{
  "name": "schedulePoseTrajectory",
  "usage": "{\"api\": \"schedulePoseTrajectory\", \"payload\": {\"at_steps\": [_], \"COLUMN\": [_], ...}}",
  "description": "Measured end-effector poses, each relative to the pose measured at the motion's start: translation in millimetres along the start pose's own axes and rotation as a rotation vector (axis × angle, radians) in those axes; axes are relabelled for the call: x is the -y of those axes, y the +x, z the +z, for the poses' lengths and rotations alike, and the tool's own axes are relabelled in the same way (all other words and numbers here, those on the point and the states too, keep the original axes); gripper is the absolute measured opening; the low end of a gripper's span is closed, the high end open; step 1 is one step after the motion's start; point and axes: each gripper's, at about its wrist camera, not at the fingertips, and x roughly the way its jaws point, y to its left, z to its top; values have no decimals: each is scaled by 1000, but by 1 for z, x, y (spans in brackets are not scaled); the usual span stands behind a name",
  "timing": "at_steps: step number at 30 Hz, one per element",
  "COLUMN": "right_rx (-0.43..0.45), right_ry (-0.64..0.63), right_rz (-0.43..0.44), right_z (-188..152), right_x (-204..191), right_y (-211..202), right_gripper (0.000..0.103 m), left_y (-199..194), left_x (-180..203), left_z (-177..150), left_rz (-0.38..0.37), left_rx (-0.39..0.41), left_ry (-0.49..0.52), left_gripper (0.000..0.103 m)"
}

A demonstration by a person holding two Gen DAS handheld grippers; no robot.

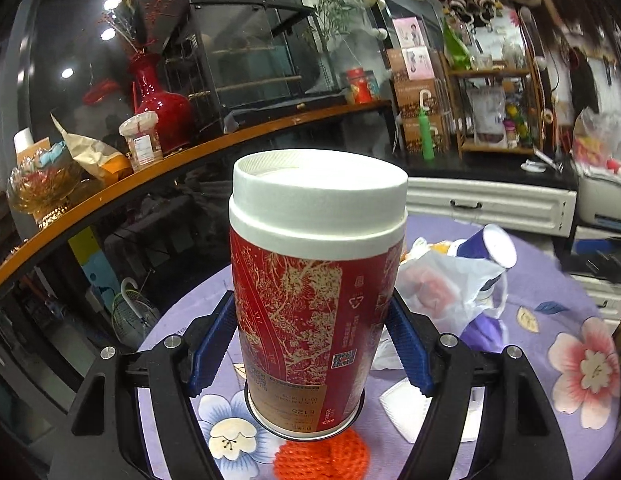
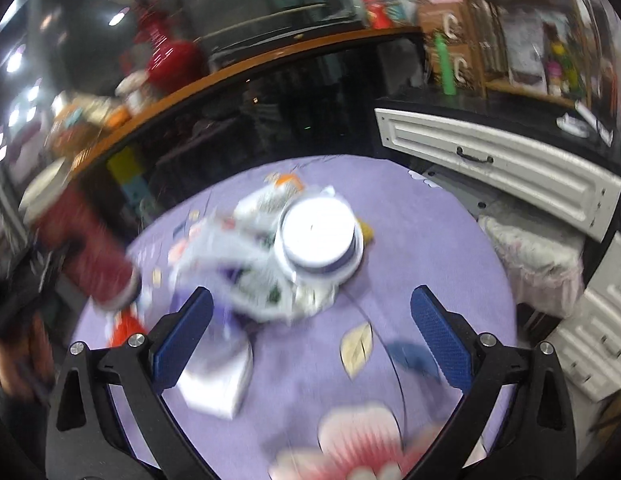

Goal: Collect trash
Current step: 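Grasp the blue-and-white cup with the right tool while the left tool holds the red cup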

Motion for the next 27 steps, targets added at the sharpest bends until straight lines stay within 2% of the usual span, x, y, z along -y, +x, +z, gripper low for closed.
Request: {"api": "schedulePoseTrajectory", "payload": {"at_steps": [5, 11, 17, 20, 27], "right_rx": [-37, -94, -167, -162, -102], "right_ry": [104, 88, 117, 118, 84], "right_rz": [-11, -81, -91, -84, -83], "right_z": [35, 48, 34, 26, 24], "right_x": [3, -10, -10, -8, -5], "right_y": [41, 87, 115, 115, 92], "right_gripper": [98, 97, 83, 69, 69], "left_y": [-6, -5, -4, -4, -12], "left_x": [3, 4, 8, 10, 17], "left_z": [0, -5, -10, -12, -11], "left_rz": [-22, -35, -44, -46, -54], "left_rx": [30, 37, 30, 29, 39], "left_ry": [-22, -44, -33, -29, -23], "left_gripper": [72, 72, 72, 72, 72]}}
